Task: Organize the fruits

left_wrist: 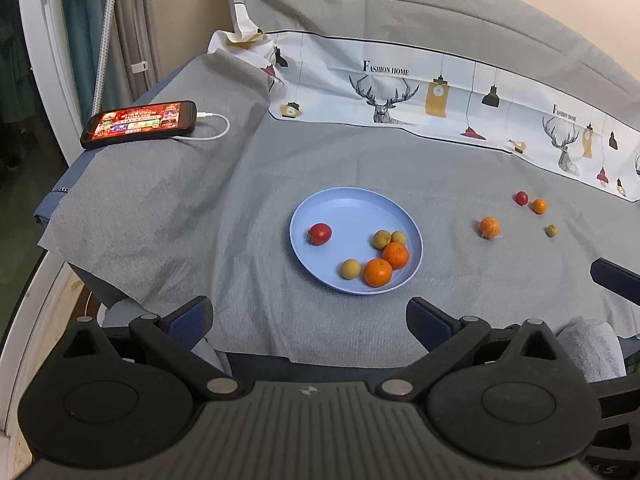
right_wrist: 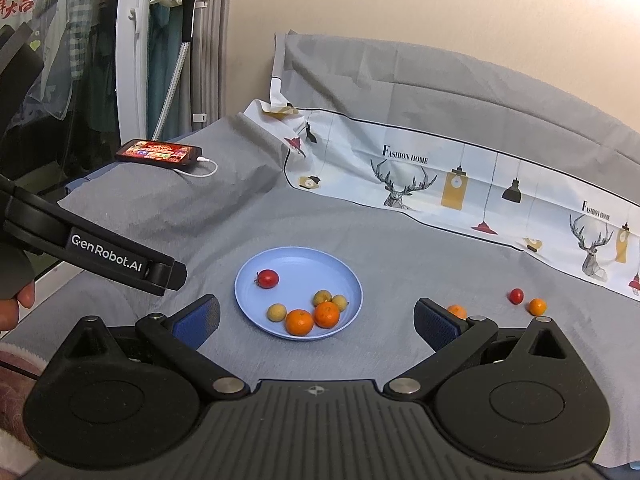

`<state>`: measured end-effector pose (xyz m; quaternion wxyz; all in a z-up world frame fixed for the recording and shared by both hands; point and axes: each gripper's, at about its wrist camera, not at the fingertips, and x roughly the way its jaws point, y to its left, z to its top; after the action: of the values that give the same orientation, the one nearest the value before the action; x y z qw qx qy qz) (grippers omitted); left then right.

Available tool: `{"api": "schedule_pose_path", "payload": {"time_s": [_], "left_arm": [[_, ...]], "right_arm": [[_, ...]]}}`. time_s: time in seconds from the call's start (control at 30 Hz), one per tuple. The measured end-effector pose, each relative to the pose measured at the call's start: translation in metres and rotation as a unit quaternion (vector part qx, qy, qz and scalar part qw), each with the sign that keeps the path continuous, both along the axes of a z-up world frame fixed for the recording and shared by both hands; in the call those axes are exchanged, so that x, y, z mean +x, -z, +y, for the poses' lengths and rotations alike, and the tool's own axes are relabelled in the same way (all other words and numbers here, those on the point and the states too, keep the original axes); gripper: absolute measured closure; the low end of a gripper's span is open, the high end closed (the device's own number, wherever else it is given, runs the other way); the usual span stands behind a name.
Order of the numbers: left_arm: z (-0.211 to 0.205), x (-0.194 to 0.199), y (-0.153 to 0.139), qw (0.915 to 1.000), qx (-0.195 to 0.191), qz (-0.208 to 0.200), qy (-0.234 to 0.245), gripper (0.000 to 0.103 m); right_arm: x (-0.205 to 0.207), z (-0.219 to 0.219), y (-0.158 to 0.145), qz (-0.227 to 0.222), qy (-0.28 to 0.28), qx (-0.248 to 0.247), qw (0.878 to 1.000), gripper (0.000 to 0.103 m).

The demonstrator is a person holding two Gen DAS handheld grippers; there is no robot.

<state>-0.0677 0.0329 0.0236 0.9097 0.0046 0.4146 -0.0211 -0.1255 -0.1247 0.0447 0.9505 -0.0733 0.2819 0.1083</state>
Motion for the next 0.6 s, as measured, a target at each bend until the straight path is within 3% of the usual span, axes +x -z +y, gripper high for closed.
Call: {"api": "schedule_pose_path", "payload": {"time_s": [0.6], "left_arm": [[0.003,0.017,0.021,0.9994,-0.003,0.035,0.000,0.000]], "right_arm": [[0.016,0.001,0.017,0.039,-0.004,0.001,0.999,0.001]]}}
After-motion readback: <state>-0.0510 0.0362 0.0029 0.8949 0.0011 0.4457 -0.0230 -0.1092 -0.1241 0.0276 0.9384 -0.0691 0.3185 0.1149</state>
